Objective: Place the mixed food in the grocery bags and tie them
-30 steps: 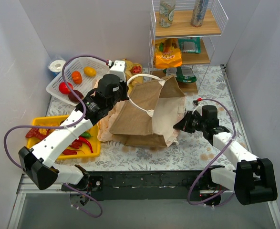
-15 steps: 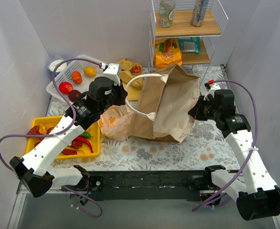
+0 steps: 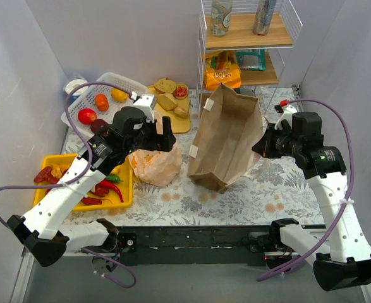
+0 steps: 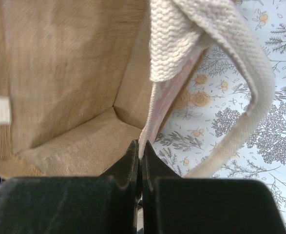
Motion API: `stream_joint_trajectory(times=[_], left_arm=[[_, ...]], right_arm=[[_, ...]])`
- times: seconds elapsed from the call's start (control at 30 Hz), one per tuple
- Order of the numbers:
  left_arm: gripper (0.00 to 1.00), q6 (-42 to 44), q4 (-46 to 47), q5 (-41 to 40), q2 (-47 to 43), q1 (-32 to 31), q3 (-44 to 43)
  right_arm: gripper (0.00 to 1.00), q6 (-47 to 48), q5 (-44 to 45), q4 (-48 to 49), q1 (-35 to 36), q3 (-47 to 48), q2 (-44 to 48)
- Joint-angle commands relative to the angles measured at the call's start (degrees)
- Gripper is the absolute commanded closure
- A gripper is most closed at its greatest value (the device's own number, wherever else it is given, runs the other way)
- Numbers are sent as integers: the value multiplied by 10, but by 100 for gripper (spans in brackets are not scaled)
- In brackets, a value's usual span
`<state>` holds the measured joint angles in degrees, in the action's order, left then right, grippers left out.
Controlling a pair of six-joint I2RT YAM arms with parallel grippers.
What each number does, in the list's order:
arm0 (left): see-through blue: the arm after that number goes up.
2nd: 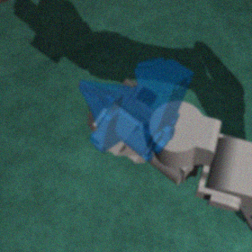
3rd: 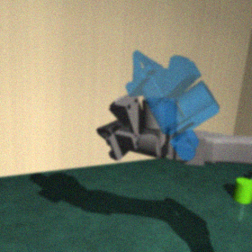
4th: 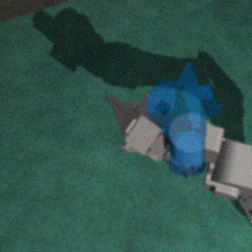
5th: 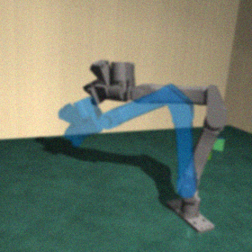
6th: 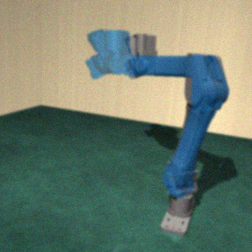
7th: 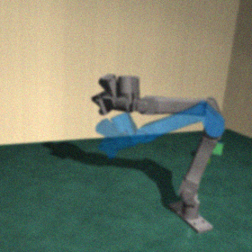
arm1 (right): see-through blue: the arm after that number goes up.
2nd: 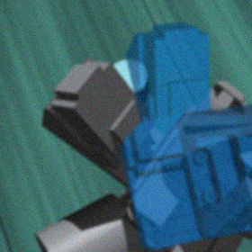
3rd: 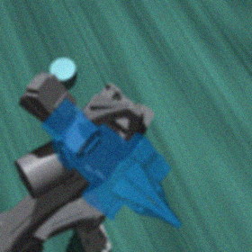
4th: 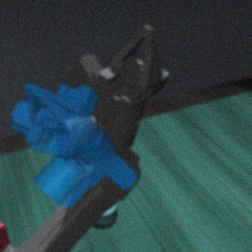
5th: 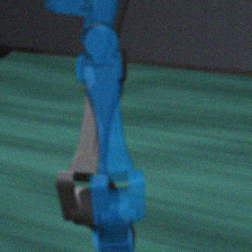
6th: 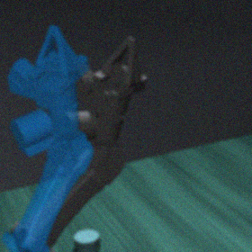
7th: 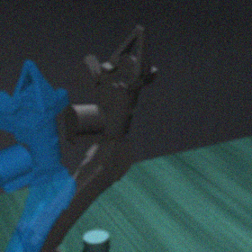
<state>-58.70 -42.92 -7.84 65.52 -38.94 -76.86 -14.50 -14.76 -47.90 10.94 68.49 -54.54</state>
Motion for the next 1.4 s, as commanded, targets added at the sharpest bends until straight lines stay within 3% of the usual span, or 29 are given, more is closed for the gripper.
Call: stream_joint_trajectory(times=[0.0, 0.2, 0.53, 0.83, 0.97, 1.07, 1.1, 1.17, 1.23, 1.27, 1.37], left_arm=[[6, -2, -5, 68, -6, 2, -53], [4, -37, 99, 199, -1, 2, -54], [4, 25, 145, 188, 166, -18, -86], [3, 75, 137, 209, 292, -41, -181], [8, 96, 129, 210, 334, -61, -189], [23, 113, 95, 187, 363, -71, -190], [36, 124, 90, 176, 365, -74, -187], [50, 131, 89, 141, 357, -78, -169], [78, 133, 98, 87, 328, -78, -152], [86, 133, 100, 55, 316, -78, -147], [94, 138, 93, -41, 277, -78, -146]], right_arm=[[99, 14, -10, 12, -2, 9, -16], [99, 5, -29, 44, -2, -9, -28], [99, -1, -26, 56, -2, -51, -4], [99, 9, -11, 35, -3, -61, 18], [99, 10, -10, 38, -2, -65, 22], [99, 14, -7, 38, -3, -63, 17], [99, 14, -6, 37, -2, -61, 15], [99, 17, -1, 36, -3, -52, 10], [99, 20, 6, 33, -3, -44, 8], [99, 23, 11, 29, -3, -32, 5], [99, 32, 46, 1, -3, -6, 0]])
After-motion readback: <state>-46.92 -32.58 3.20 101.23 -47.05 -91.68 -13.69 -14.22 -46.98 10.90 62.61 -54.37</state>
